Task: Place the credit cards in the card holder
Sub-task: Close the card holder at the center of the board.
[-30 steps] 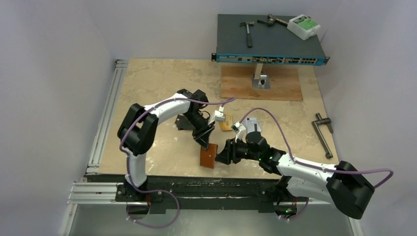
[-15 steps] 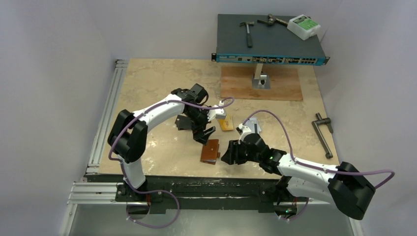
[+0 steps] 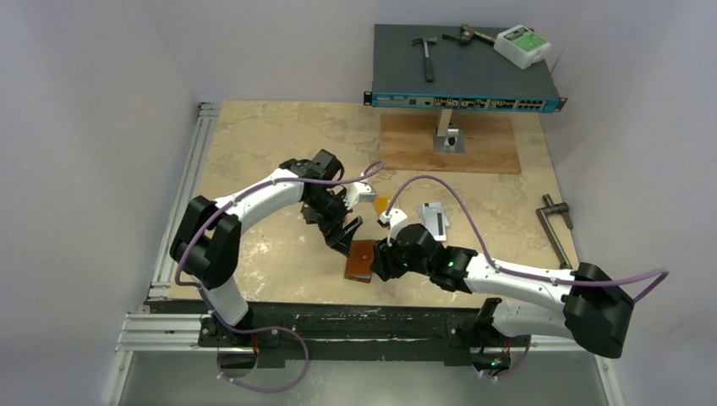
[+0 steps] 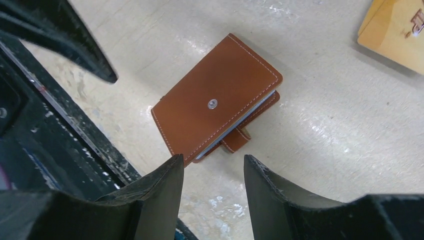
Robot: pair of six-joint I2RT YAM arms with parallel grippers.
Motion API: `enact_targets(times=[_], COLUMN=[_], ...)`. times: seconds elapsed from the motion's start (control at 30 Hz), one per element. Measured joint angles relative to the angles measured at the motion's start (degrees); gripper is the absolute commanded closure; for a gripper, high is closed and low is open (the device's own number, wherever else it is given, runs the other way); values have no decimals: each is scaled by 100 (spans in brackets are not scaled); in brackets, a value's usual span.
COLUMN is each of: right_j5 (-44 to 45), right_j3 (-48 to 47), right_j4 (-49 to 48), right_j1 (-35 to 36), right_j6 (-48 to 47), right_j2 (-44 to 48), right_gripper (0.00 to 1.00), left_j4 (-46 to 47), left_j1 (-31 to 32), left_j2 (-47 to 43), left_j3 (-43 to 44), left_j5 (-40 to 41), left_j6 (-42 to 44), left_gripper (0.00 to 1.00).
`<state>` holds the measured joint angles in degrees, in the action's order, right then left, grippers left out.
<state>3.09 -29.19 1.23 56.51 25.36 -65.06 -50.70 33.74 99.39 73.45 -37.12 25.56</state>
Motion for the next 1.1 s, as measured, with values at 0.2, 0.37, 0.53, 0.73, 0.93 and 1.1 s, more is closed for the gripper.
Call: enact_targets(times=[0.2,0.37,0.53,0.73,0.93,1.1], right_j5=[35,-284,-586,-778,-879,-824], right_j3=[-271,-227,-122,-24,155,269], right_j4=[-50,-293,-564,-839,-1080,-1075], right_j1=[37,37,39,44,44,-26], right_j6=[-511,-610,-490,-28,444,793], right_j2=[-518,-634,-570,-872,-726,-118], right_gripper=[54,56,65,67,62,66], left_j4=[402,625,616,-212,-592,-944], left_j1=[42,168,243,315,258,109], left_j2=[-341,-1023,-1381,-2002,-2916,-2439], left_j3=[-872,-1394,-1403,-654,2,-299], left_j5=[-332,-232,367,1534,1821,1198], left_j6=[-356,4,688,2085,2402,2461], left_gripper=[0,0,0,0,0,0])
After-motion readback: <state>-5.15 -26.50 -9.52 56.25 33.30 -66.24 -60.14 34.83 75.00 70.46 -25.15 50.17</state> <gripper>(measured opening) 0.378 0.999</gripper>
